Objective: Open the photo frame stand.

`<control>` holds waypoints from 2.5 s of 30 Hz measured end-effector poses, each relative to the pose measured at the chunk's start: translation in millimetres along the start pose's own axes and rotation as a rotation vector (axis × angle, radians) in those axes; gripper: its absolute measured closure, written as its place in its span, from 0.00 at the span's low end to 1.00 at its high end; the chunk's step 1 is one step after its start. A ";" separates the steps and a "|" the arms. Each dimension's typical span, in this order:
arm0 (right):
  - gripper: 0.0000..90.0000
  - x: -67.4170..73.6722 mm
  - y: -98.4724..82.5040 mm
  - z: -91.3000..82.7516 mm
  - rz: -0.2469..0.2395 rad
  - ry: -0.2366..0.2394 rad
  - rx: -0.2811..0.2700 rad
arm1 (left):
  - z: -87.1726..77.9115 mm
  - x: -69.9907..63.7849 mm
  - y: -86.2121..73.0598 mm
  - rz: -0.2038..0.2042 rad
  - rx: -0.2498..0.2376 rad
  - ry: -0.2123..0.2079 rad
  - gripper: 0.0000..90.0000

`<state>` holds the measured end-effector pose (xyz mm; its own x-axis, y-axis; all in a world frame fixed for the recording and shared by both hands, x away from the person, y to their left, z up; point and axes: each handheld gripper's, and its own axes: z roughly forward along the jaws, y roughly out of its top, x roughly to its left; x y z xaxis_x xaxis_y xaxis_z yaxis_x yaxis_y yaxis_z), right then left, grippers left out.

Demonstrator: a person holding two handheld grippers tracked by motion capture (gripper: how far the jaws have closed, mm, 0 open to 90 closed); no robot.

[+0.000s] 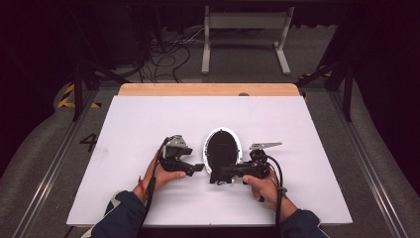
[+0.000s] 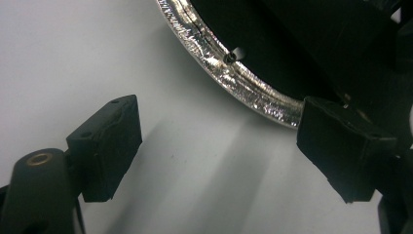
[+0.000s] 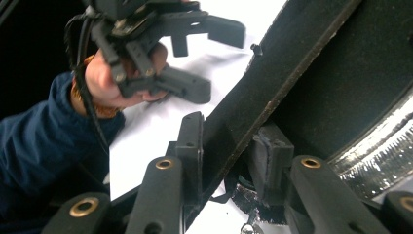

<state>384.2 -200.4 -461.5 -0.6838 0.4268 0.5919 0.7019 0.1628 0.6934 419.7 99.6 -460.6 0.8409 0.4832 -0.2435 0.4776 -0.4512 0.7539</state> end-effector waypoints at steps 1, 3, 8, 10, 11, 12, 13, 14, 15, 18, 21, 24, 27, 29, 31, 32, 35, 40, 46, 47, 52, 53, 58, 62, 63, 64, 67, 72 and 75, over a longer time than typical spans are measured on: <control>0.78 1.0 0.0 -0.3 -0.021 0.000 0.001 | 0.6 -0.1 1.4 -0.006 -0.010 -0.014 0.19; 0.78 3.8 0.3 -0.9 -0.069 -0.001 0.010 | 1.7 -0.6 3.5 -0.006 -0.015 -0.023 0.19; 0.80 10.6 0.4 -1.6 -0.142 -0.010 0.023 | 8.6 -4.1 6.0 0.001 -0.001 -0.043 0.20; 0.80 12.4 0.4 -1.8 -0.165 -0.013 0.027 | 8.7 -4.4 6.9 0.002 -0.012 -0.061 0.21; 0.80 13.4 0.4 -2.0 -0.172 -0.016 0.030 | 8.4 -4.5 7.7 0.002 -0.021 -0.067 0.22; 0.80 14.1 0.4 -2.0 -0.180 -0.018 0.031 | 8.3 -5.1 7.9 -0.008 -0.028 -0.080 0.23; 0.80 14.5 0.4 -2.0 -0.182 -0.019 0.031 | 7.9 -5.4 8.2 -0.011 -0.036 -0.092 0.24; 0.80 14.7 0.3 -2.0 -0.187 -0.019 0.031 | 7.7 -5.2 8.9 -0.003 -0.041 -0.101 0.25; 0.80 15.0 0.2 -2.0 -0.189 -0.019 0.031 | 7.6 -5.8 9.3 -0.002 -0.042 -0.107 0.26; 0.80 15.6 0.1 -2.4 -0.191 -0.020 0.031 | 5.8 -9.5 11.0 0.016 -0.068 -0.156 0.30; 0.81 16.4 -0.1 -2.9 -0.199 -0.023 0.034 | 4.6 -11.6 12.1 0.021 -0.077 -0.155 0.31; 0.81 17.0 -0.9 -3.8 -0.199 -0.027 0.038 | 1.9 -10.4 11.9 0.018 -0.098 -0.160 0.35; 0.81 17.2 -1.3 -4.7 -0.202 -0.031 0.044 | -1.6 -10.2 11.9 0.021 -0.119 -0.165 0.42; 0.82 17.6 -1.9 -5.4 -0.204 -0.035 0.049 | -4.4 -9.6 11.5 0.032 -0.133 -0.159 0.50; 0.82 18.0 -2.3 -6.3 -0.205 -0.036 0.055 | -7.4 -8.3 11.2 0.049 -0.143 -0.158 0.60; 0.83 18.4 -2.6 -6.7 -0.207 -0.040 0.058 | -8.4 -8.3 11.0 0.055 -0.146 -0.160 0.64; 0.83 19.3 -3.7 -7.2 -0.209 -0.048 0.059 | -5.9 -12.1 9.8 0.070 -0.136 -0.177 0.68; 0.83 20.3 -5.3 -7.8 -0.216 -0.063 0.062 | 0.1 -17.5 10.2 0.119 -0.092 -0.197 0.67; 0.83 20.2 -5.5 -8.7 -0.216 -0.084 0.065 | -2.1 -22.6 12.1 0.155 -0.090 -0.196 0.71; 0.83 21.2 -5.5 -8.9 -0.221 -0.087 0.065 | -3.5 -25.2 13.4 0.176 -0.087 -0.175 0.71; 0.84 21.9 -4.5 -11.0 -0.218 -0.084 0.058 | -5.7 -33.4 16.2 0.217 -0.091 -0.110 0.72; 0.84 22.3 -4.3 -11.3 -0.218 -0.084 0.057 | -6.2 -34.7 16.7 0.226 -0.092 -0.097 0.72; 0.84 25.8 -2.4 -13.0 -0.223 -0.080 0.049 | -8.9 -40.5 18.5 0.262 -0.101 -0.026 0.75; 0.85 27.7 -2.2 -13.2 -0.226 -0.074 0.047 | -9.6 -42.4 18.8 0.277 -0.112 0.011 0.76; 0.85 27.9 -2.1 -13.3 -0.226 -0.072 0.047 | -9.6 -43.1 19.0 0.277 -0.113 0.022 0.76; 0.85 28.2 -2.0 -13.4 -0.225 -0.071 0.046 | -9.7 -43.2 19.2 0.278 -0.113 0.029 0.76; 0.85 28.9 -1.2 -13.8 -0.222 -0.073 0.044 | -9.7 -43.7 19.3 0.277 -0.116 0.046 0.76; 0.84 30.4 -0.6 -14.8 -0.218 -0.075 0.042 | -9.5 -43.7 19.4 0.271 -0.116 0.051 0.76; 0.86 31.4 -1.4 -14.2 -0.224 -0.073 0.048 | -1.8 -41.7 15.5 0.263 -0.063 0.013 0.76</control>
<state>359.0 -199.8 -438.1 -0.8086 0.4378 0.3930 0.5440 0.3020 0.7829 391.6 73.8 -437.7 0.9306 0.3651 -0.0265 0.2256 -0.5150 0.8270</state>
